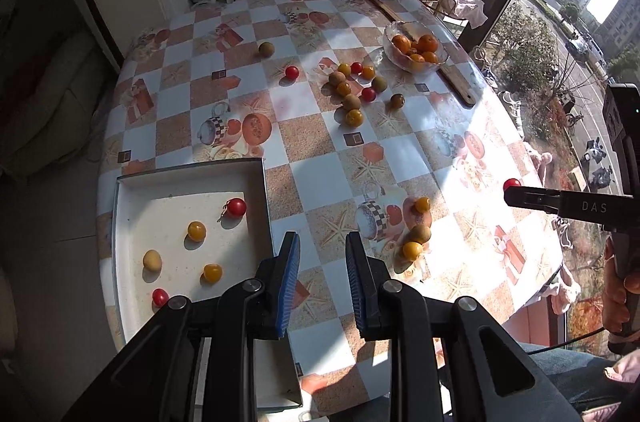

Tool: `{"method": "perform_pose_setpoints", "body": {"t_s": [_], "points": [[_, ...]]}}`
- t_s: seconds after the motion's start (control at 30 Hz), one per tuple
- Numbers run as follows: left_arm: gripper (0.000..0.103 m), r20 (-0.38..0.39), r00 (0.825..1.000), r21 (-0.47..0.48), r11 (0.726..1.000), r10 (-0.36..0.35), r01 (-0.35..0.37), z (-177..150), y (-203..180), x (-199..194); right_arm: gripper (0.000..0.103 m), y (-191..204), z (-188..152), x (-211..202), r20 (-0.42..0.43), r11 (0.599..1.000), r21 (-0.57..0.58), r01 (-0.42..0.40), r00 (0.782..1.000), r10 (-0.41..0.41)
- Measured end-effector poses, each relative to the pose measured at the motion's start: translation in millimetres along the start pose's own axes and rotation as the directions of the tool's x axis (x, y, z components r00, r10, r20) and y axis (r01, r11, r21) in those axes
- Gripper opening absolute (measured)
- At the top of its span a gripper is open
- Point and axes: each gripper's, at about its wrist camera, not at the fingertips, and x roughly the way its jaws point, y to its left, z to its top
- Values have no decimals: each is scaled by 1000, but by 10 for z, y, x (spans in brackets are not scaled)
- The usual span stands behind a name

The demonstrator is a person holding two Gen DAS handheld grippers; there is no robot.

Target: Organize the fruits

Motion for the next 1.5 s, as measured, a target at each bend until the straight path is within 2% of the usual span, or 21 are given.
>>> {"method": "perform_pose_setpoints", "body": {"t_s": [0.2, 0.23, 0.27, 0.3, 0.33, 0.5, 0.7, 0.8, 0.83, 0.87, 0.9, 0.93, 1.0, 1.03, 1.07, 1.17, 1.33, 1.5], "points": [[26, -47, 999, 9, 1000, -6, 7, -35, 32, 142, 20, 91, 11, 66, -19, 1000, -23, 5, 1000, -6], [31, -62, 998, 13, 1000, -8, 9, -29, 5, 211, 20, 82, 2, 68, -22, 1000, -22, 9, 1000, -9], [53, -80, 997, 13, 1000, -10, 11, -22, -23, 289, 20, 65, -6, 66, -24, 1000, -18, 12, 1000, -13], [67, -91, 996, 7, 1000, -9, 10, -16, -51, 366, 20, 44, -20, 59, -26, 1000, -12, 16, 1000, -17], [74, -87, 996, 2, 1000, -11, 11, -8, -85, 426, 20, 17, -37, 49, -27, 1000, -3, 19, 999, -19], [74, -143, 987, 42, 996, -70, 77, 167, -425, 838, 20, -189, -167, -9, -35, 997, 65, 39, 999, -37], [74, -237, 969, 143, 985, -64, 100, 296, -1022, 1487, 20, -461, -355, -58, -54, 987, 150, 62, 997, -55], [74, -263, 964, 180, 980, -38, 87, 308, -1239, 1721, 20, -576, -418, -74, -63, 982, 175, 70, 996, -60], [69, -273, 962, 187, 979, -26, 80, 307, -1291, 1789, 20, -606, -430, -81, -65, 981, 180, 72, 996, -61], [61, -283, 959, 189, 979, -18, 74, 306, -1323, 1850, 20, -638, -436, -87, -67, 980, 184, 74, 996, -63], [57, -297, 955, 187, 980, -10, 68, 304, -1343, 1910, 20, -663, -438, -92, -69, 980, 187, 75, 996, -63], [47, -307, 952, 184, 981, -2, 62, 299, -1351, 1955, 20, -682, -437, -98, -69, 979, 188, 76, 996, -65], [39, -286, 958, 198, 979, 8, 50, 304, -1376, 1957, 20, -711, -423, -109, -68, 979, 189, 77, 996, -66], [24, -283, 959, 210, 977, 16, 46, 307, -1388, 1959, 20, -719, -415, -115, -67, 979, 189, 77, 996, -65], [22, -281, 960, 218, 975, 16, 48, 313, -1392, 1957, 20, -717, -405, -119, -66, 979, 186, 77, 996, -65], [22, -278, 960, 189, 979, -19, 74, 346, -1312, 1915, 20, -692, -376, -118, -66, 982, 176, 75, 996, -64], [22, -227, 970, 121, 986, -86, 116, 383, -986, 1566, 20, -557, -303, -77, -64, 987, 148, 64, 996, -55], [22, -165, 982, 52, 993, -96, 106, 304, -543, 1164, 20, -275, -205, 0, -68, 995, 86, 41, 997, -35]]}}
